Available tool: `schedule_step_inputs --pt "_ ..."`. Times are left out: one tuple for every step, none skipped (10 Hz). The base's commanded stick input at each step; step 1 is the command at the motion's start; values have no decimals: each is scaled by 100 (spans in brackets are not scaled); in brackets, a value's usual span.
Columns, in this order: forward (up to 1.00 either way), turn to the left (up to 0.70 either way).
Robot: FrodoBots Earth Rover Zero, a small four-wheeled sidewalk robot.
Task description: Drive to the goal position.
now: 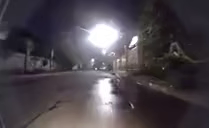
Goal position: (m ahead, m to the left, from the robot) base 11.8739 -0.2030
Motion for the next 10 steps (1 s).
schedule_step_inputs --pt "70 0" --pt "70 0" --pt "70 0" --pt "70 0" --pt "70 0" --pt "70 0" --pt "70 0" --pt "70 0" --pt "70 0" --pt "70 0"
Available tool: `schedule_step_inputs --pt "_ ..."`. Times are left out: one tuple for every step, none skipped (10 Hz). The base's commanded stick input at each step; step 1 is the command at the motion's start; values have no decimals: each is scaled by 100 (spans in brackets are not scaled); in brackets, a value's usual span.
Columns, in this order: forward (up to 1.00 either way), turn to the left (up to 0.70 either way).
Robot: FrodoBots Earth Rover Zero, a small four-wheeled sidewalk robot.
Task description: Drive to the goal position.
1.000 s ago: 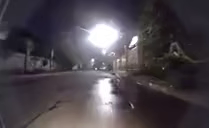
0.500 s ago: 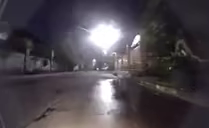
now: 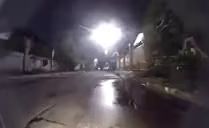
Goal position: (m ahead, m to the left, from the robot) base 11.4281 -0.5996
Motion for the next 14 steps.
schedule_step_inputs --pt "70 0" --pt "70 0" --pt "70 0" --pt "70 0" --pt "70 0" --pt "70 0" --pt "70 0" --pt "70 0" --pt "70 0" --pt "70 0" --pt "70 0" --pt "70 0" --pt "70 0" --pt "70 0"
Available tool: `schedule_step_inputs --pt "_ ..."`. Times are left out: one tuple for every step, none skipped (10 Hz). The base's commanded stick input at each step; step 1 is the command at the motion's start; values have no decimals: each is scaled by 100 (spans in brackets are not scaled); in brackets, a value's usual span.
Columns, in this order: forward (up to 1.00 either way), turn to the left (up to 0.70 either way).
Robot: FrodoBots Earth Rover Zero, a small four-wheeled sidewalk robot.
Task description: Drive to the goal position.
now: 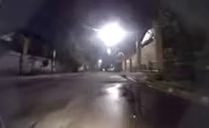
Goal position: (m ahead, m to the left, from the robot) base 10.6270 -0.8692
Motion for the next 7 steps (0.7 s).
schedule_step_inputs --pt "70 0" --pt "70 -9" --pt "70 -19" --pt "70 -30" --pt "70 -35" --pt "70 -35" --pt "70 -35"
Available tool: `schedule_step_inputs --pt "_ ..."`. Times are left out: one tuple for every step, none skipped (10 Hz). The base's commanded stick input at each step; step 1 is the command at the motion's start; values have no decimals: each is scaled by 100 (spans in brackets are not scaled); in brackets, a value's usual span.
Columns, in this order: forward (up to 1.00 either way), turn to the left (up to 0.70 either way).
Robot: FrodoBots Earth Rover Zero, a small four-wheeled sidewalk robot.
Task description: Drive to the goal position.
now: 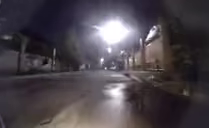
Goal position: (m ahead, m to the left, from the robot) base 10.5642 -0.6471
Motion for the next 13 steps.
schedule_step_inputs --pt "70 -35" --pt "70 -35" --pt "70 -35" --pt "70 -35" --pt "70 -35" --pt "70 -35" --pt "70 -9" --pt "70 0" --pt "70 0" --pt "70 0" --pt "70 0" --pt "70 0" --pt "70 0"
